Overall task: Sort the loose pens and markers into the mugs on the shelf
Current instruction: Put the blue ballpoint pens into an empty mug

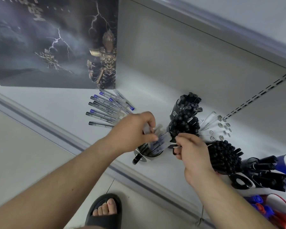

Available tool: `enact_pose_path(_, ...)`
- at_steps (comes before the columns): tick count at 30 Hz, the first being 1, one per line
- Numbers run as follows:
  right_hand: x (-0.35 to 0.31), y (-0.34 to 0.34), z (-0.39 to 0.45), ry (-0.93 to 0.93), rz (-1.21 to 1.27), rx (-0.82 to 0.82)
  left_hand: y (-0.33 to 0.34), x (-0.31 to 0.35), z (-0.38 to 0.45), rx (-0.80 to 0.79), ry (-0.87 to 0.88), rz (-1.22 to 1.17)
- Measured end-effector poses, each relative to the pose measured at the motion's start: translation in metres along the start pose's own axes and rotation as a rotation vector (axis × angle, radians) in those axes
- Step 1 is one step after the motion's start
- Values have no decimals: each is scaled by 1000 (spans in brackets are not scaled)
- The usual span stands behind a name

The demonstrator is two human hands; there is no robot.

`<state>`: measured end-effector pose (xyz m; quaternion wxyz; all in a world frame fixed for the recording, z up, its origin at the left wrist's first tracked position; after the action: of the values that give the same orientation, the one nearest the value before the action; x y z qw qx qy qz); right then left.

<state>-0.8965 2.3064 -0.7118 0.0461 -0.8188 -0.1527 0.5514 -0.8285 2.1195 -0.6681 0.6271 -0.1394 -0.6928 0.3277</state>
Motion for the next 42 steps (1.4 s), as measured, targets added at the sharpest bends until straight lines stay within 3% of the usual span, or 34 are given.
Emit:
enact_pose_path(3, 7, 1, -3, -125, -147, 29, 42, 2, 11, -162, 103, 367)
enact_pose_path(5, 14, 2, -8, -182, -200, 50, 70, -7, 13, -222, 148, 482)
enact_pose_path(9, 26, 12, -20, -293, -281, -41, 75, -15, 9, 23, 256, 600)
enact_pose_path(12, 30, 23, -28, -442, -445, -122, 65, -36, 7, 21, 54, 404)
enact_pose_path(15, 36, 38, -29, -524, -687, -207, 75, -72, -5, -112, -310, -112)
enact_pose_path(17, 44, 49, -28, -517, -833, -281, 84, -79, -14, -154, -422, -290)
enact_pose_path(27, 46, -4, -22, -379, -996, -129, 120, -56, -26, -241, -438, -362)
enact_pose_path(30, 24, -12, -32, -450, -905, -59, 97, -61, -20, -131, -422, -339)
enact_pose_path(35, -22, 37, -41, -703, -688, -82, 41, -91, -15, 143, -522, -571)
enact_pose_path(38, -33, 99, -27, -714, -776, -223, 11, -112, -21, 285, -577, -646)
enact_pose_path(42, -8, 188, 1, -630, -1124, -536, -12, -150, -43, 408, -709, -675)
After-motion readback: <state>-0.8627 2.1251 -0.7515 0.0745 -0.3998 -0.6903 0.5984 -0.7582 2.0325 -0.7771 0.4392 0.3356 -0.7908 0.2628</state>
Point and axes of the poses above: each hand's wrist, its own z-axis towards the middle knuckle, its own y-axis out of the palm, x = y × z, the point moved 9 cm from there along z, towards the middle knuckle, and after that the axes turned 2 degrees about -y, right-handed, at the moved point
